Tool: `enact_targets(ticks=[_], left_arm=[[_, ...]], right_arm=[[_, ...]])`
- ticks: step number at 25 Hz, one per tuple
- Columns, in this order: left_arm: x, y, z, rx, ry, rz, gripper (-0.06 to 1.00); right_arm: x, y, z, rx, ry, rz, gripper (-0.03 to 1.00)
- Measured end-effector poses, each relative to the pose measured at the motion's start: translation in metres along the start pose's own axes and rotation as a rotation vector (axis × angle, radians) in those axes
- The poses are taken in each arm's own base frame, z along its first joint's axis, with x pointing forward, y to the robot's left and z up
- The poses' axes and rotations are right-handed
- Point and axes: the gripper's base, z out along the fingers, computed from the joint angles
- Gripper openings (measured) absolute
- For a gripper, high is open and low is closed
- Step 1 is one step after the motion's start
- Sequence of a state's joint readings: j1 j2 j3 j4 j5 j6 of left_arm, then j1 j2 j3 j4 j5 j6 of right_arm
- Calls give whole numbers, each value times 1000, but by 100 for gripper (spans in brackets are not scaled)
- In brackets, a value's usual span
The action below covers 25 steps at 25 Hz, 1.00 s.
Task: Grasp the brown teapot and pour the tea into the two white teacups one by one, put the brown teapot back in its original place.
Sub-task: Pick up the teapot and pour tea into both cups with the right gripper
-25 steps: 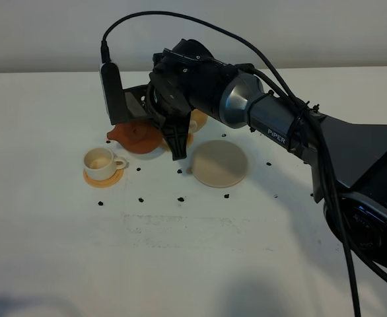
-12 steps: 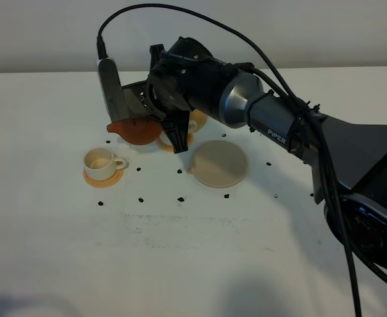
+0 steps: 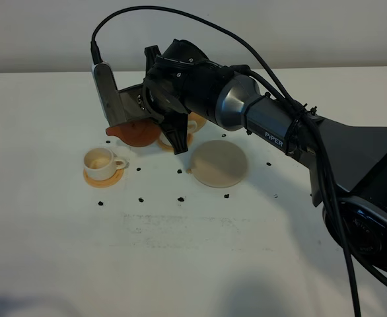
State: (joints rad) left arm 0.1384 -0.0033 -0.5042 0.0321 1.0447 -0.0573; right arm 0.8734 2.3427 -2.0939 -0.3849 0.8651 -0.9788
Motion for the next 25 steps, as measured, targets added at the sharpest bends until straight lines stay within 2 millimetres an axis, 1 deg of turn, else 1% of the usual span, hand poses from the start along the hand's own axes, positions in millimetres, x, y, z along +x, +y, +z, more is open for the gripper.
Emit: enact_targets(ticks=[8,25], left_arm=[[0,0,0,0,0,0,67],[0,0,0,0,0,0,67]], right_arm=[[0,1,0,-6,3,-22,9],[-7,1,0,29,3,-64,9]])
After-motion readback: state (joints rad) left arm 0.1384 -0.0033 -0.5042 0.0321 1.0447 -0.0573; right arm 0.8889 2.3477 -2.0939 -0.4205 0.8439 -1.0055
